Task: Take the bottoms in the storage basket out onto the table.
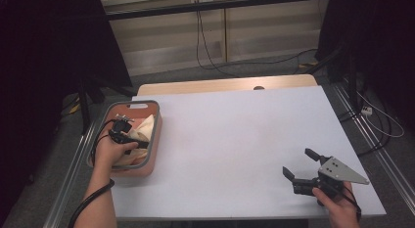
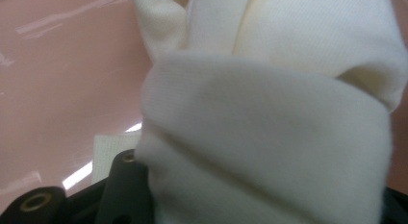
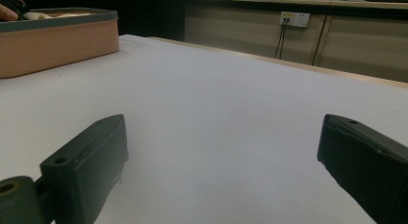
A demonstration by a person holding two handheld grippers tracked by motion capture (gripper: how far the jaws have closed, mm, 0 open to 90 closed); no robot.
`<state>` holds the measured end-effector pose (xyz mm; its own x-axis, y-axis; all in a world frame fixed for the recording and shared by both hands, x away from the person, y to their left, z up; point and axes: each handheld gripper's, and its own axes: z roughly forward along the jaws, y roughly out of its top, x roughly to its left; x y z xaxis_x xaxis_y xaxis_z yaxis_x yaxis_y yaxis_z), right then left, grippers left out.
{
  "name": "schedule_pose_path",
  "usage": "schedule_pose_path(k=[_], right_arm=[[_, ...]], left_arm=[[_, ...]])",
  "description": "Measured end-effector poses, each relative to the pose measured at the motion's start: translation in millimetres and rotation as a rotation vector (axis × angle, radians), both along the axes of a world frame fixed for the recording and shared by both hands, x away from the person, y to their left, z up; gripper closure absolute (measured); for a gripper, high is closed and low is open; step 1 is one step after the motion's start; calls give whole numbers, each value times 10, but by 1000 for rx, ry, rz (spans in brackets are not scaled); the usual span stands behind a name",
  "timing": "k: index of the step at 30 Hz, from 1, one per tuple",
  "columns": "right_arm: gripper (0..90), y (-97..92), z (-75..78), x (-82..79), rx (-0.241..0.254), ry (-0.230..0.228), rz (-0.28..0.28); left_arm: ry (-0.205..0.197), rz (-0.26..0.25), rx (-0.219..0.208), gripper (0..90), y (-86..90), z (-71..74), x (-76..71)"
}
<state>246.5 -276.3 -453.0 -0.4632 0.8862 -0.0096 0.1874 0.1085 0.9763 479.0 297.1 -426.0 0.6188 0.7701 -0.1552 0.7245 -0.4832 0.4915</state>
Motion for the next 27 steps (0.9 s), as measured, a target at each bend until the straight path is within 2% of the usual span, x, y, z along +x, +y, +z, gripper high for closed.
schedule_pose_path(k=[2,5,7,10,11,12,16,18,19,21,27], right_arm=[[34,-7,5,3,1,-3,0],[33,-21,2,7,3,-3,-2],[33,-28,-2,12,6,-3,-2],[33,-32,-2,14,5,-3,-6],[33,-35,-1,14,8,-3,-7],[33,-35,-1,14,8,-3,-7],[33,-34,-3,20,9,-2,-8],[33,-32,-5,21,7,1,-7],[33,-32,-5,21,7,0,-8],[33,-32,-4,20,9,0,-8],[32,-28,-6,15,8,0,-7]], left_arm=[[15,22,2,516,-9,29,21],[16,34,-4,520,6,59,38],[20,61,-24,521,25,121,60],[25,63,-19,522,35,170,73],[35,87,-45,523,54,223,81],[35,87,-45,522,54,223,81],[22,113,-83,523,80,358,90],[31,114,-88,523,80,430,90],[32,130,-96,523,74,505,87],[34,135,-101,523,74,541,88],[50,130,-107,524,35,799,95]])
